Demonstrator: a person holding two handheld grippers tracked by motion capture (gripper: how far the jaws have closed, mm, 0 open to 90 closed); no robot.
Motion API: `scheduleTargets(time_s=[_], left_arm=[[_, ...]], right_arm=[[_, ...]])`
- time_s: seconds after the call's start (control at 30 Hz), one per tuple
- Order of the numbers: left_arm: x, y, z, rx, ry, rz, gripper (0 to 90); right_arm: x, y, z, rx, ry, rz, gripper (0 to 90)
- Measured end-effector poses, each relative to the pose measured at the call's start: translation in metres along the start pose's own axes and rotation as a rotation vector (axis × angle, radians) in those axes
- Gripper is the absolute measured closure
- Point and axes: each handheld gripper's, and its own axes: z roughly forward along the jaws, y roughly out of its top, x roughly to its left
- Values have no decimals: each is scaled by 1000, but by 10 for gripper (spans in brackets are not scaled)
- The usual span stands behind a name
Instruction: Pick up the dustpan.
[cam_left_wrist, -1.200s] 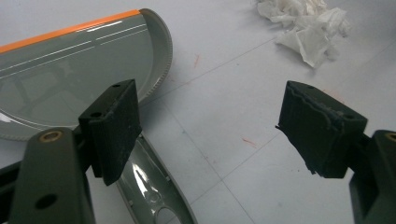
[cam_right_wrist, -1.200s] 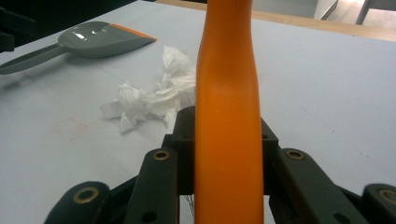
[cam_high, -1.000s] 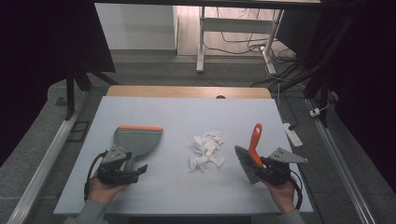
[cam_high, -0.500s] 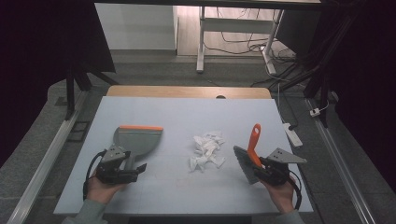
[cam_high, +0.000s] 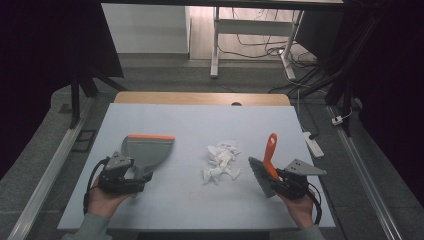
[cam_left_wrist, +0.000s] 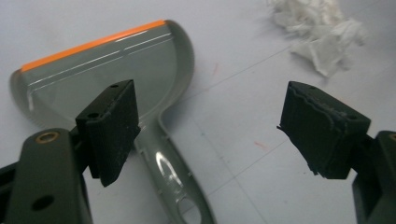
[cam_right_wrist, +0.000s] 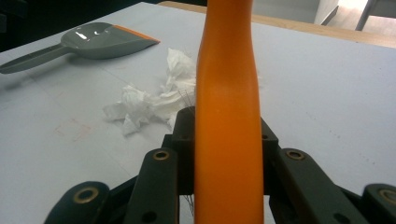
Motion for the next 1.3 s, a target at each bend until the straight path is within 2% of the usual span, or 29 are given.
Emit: scheduleTargets(time_s=[0.07,0.3,0.5,0.53,0.57,0.6,0.63,0.77,0.83,1.07,1.3], left_arm=[[1,1,-1,22,18,-20,201],[9,1,8,153,53,-110,157],[18,-4,24,221,61,-169,141],[23,-7,32,246,62,-195,140],[23,-7,32,246,62,-195,140],[28,-10,39,256,52,-221,140],[28,-10,39,256,52,-221,141],[35,-13,52,269,33,-266,150],[36,-13,56,277,34,-276,155],[36,-9,65,269,43,-276,198],[39,-9,75,284,55,-298,288]], right_arm=[[0,0,0,-2,1,2,705],[0,0,0,0,-1,0,705],[0,0,1,4,1,-1,705],[0,0,1,4,0,-1,705],[0,0,1,4,0,-1,705],[0,0,0,4,0,-2,705],[0,0,0,4,0,-2,705],[0,0,1,3,-1,-3,705],[1,0,1,1,-15,-4,706],[0,-1,1,-7,-24,4,705],[0,-1,1,-6,-25,3,705]])
